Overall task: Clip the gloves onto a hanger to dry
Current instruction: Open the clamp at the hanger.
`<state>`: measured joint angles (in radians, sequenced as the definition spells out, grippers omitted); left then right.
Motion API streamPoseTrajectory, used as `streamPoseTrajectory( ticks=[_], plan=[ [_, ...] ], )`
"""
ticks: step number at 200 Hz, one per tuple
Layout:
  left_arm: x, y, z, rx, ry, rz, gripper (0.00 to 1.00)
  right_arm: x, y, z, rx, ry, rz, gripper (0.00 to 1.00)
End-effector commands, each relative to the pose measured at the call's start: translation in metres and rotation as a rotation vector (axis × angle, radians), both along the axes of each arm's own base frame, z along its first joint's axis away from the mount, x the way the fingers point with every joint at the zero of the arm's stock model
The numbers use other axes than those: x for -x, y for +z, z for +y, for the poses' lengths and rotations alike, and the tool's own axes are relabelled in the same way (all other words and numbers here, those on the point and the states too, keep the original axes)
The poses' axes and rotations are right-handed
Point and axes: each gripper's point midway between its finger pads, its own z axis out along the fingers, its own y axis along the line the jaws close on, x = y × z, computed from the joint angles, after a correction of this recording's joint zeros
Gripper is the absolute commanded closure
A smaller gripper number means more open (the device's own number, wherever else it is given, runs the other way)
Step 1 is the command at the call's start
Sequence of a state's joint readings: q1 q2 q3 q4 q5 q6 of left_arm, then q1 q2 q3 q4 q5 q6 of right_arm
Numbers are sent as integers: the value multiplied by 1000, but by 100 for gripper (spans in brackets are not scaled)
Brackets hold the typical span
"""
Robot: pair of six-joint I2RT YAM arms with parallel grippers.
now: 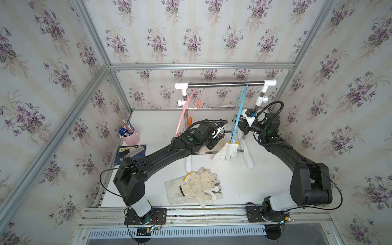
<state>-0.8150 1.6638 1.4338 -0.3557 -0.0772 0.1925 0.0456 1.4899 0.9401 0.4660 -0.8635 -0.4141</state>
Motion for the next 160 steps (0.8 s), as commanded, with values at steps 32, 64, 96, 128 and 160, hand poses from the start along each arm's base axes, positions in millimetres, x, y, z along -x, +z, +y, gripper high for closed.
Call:
streamPoseTrajectory(
  ticks=[32,64,96,128,160],
  plan=[
    [-2,8,0,18,6,-14,100,2,6,5,-10,23,-15,76],
    [-2,9,-1,18,4,-16,100,3,7,5,-10,25,-14,77],
    [-1,8,0,16,4,-12,100,4,5,5,-5,28,-15,70],
    [-1,7,1,12,6,-13,100,8,2,4,18,22,-25,50],
    [-2,11,0,19,5,-20,100,25,1,3,50,12,-61,45]
  ],
)
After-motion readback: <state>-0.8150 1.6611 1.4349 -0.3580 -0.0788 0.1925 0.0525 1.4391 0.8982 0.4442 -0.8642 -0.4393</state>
